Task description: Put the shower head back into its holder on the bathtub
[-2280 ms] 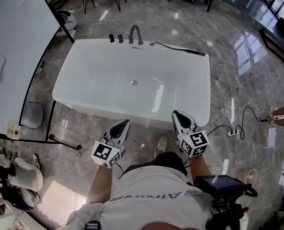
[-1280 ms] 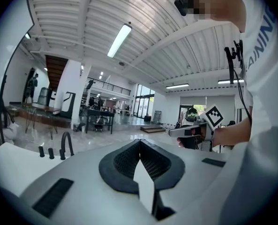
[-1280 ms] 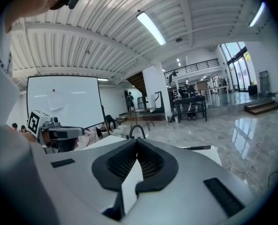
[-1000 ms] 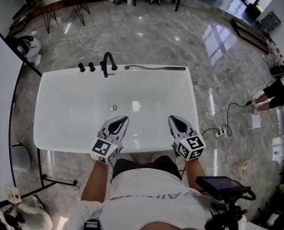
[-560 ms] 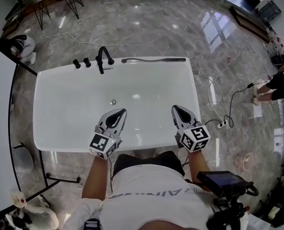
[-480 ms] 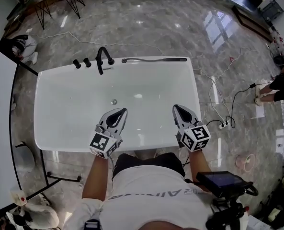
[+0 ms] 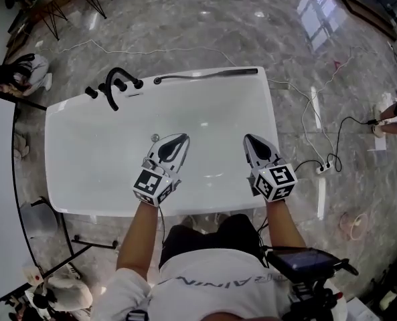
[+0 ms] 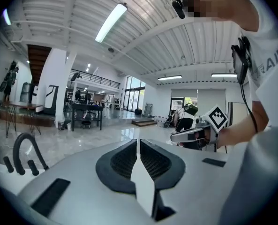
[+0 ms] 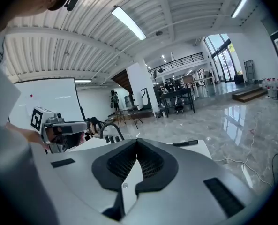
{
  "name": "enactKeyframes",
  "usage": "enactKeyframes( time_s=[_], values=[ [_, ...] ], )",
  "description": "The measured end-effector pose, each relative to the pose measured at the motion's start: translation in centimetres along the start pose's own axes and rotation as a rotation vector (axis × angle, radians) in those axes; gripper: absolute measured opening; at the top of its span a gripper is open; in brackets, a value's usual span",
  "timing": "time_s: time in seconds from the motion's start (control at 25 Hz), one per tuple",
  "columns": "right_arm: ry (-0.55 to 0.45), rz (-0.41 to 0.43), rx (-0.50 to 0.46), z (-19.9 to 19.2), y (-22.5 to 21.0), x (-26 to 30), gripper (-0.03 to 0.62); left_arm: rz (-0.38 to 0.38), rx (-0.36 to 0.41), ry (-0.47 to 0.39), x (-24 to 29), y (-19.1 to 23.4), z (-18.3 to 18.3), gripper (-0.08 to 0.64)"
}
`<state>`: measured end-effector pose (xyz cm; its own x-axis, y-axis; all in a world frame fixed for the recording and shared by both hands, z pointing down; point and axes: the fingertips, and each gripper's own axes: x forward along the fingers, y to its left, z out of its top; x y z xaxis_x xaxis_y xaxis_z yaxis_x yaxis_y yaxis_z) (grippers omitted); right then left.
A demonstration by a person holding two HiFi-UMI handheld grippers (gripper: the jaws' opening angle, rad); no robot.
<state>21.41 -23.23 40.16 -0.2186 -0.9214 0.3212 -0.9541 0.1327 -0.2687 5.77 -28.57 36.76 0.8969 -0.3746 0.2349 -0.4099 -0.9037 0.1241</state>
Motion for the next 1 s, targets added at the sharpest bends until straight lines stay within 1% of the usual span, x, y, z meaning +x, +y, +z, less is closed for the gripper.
enactKeyframes(
  time_s=[0.12,0.28,0.36,0.48,0.56,0.64,0.72,0.8,1.0],
  values=[
    [0.020,0.008,0.035,-2.4,-4.1,1.4,0.011,-0.004,0.068,0.034,5.1,0.6,-1.8,0.018],
    [0.036,-0.010,0.107,-7.4,-9.2,2.4,0.011,-0.004,0.084,0.075,11.5,2.5,-5.8,0.026],
    [0.049,-0.023,0.130,-10.2,-11.1,2.6,0.011,-0.015,0.104,0.108,14.5,3.4,-8.2,0.095],
    [0.063,-0.029,0.150,-13.4,-13.1,4.2,0.011,-0.030,0.154,0.130,18.8,5.4,-10.6,0.121],
    [0.054,-0.025,0.143,-14.3,-14.7,5.8,0.011,-0.039,0.193,0.139,21.9,6.6,-11.9,0.143],
    [0.038,-0.022,0.130,-15.0,-16.5,7.1,0.011,-0.059,0.214,0.162,25.1,7.1,-13.5,0.156],
    [0.024,-0.027,0.115,-15.6,-18.2,8.0,0.011,-0.097,0.242,0.200,28.5,7.1,-15.1,0.186],
    [0.016,-0.037,0.104,-16.7,-19.6,9.1,0.011,-0.129,0.286,0.242,31.5,7.3,-16.6,0.195],
    [0.033,-0.056,0.135,-20.0,-22.5,11.6,0.011,-0.186,0.348,0.324,37.7,8.4,-20.0,0.235]
  ],
)
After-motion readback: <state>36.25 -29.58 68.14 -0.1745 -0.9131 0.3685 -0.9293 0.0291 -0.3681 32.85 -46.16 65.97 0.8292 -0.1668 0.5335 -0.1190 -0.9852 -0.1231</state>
